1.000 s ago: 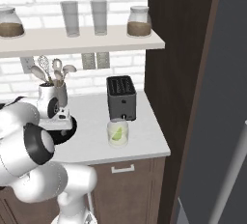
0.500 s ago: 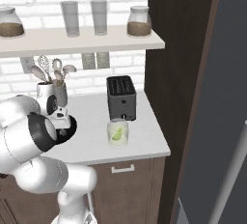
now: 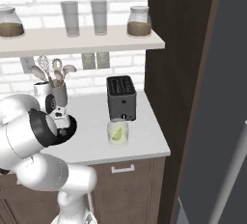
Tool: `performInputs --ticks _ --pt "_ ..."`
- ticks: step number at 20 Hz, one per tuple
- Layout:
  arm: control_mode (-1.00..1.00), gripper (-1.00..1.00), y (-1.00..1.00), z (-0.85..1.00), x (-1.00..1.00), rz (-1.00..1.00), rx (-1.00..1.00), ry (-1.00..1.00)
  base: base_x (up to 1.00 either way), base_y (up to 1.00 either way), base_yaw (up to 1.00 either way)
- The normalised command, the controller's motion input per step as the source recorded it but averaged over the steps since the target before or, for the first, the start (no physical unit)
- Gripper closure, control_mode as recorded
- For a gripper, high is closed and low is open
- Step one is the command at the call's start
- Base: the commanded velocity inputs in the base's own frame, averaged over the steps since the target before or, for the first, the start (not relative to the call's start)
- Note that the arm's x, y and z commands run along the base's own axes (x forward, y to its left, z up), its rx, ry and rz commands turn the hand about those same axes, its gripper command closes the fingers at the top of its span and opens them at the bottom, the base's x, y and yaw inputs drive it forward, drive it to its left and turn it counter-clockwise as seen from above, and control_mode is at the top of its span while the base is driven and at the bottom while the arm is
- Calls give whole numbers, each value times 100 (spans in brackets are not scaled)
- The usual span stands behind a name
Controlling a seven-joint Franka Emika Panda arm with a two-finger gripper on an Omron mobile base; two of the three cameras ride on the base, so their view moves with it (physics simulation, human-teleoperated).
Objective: Grab a lemon wedge from the fridge and one ice cube from the ice bowl, and put them in the glass of lemonade.
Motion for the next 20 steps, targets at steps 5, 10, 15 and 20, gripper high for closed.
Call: performInputs --ticks 5,10,15,20 --pt "-100 -100 -12 -14 14 -6 -4 0 0 0 0" --pt "-100 -100 -11 -16 34 -1 0 -5 0 0 0" --pt "-100 -100 0 -17 21 0 0 -4 0 0 0" --pt "-100 -100 6 -24 0 0 0 0 0 0 0"
